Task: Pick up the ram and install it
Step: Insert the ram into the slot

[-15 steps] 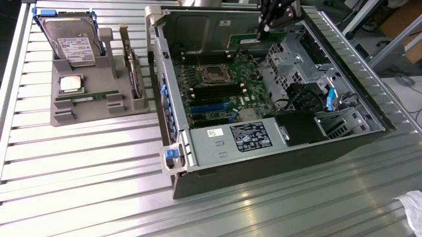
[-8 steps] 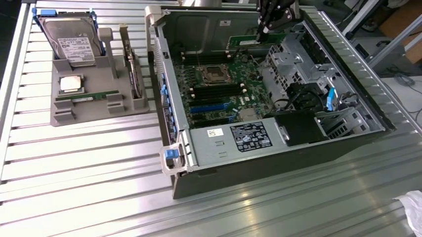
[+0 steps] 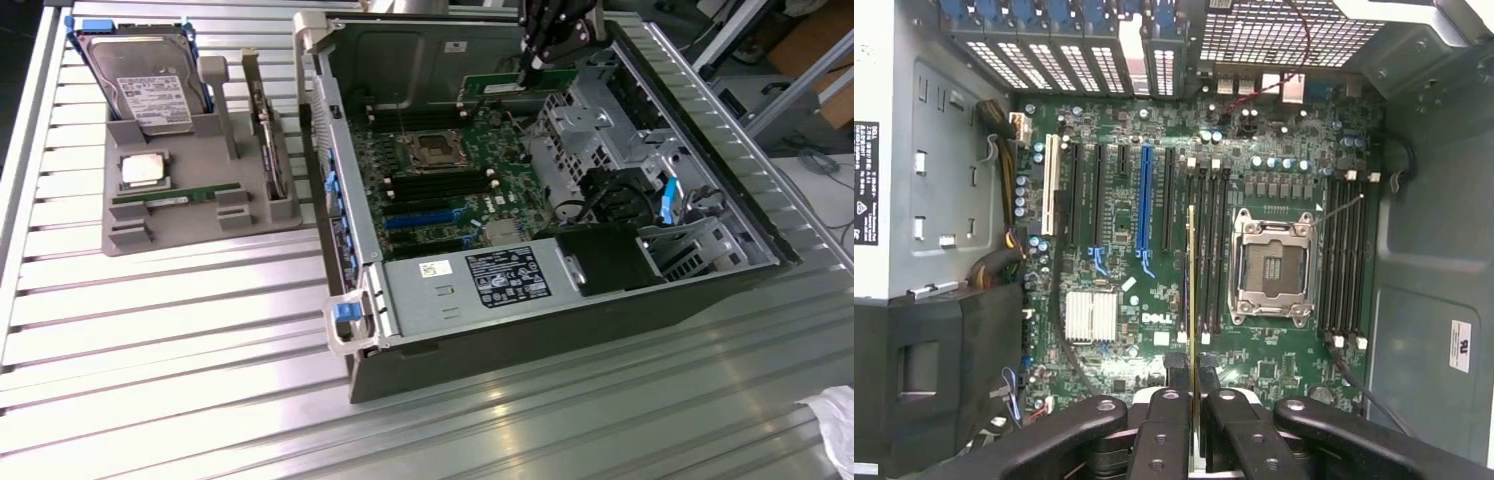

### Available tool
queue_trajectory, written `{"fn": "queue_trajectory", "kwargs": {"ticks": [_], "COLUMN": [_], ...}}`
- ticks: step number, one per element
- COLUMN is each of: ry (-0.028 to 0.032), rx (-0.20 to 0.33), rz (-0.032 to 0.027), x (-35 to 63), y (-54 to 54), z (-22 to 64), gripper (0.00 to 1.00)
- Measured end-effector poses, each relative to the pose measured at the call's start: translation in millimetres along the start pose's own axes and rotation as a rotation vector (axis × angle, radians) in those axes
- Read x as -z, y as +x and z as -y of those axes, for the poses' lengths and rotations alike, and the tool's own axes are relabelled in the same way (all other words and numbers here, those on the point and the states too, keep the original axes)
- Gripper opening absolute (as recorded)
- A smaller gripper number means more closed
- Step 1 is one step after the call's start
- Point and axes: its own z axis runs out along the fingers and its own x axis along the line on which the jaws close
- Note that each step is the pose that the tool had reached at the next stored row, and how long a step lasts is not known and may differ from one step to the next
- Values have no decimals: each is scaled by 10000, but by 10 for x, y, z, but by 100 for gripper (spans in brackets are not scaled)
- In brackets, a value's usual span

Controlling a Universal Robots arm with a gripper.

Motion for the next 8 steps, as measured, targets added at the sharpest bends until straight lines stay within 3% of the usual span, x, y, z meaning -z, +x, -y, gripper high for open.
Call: {"fn": "queue_trajectory", "kwargs": {"ticks": [8], "ry": [0], "rx": [0], "rz": [0], "x": [-46], "y": [0], "z": [2], "gripper": [13]}}
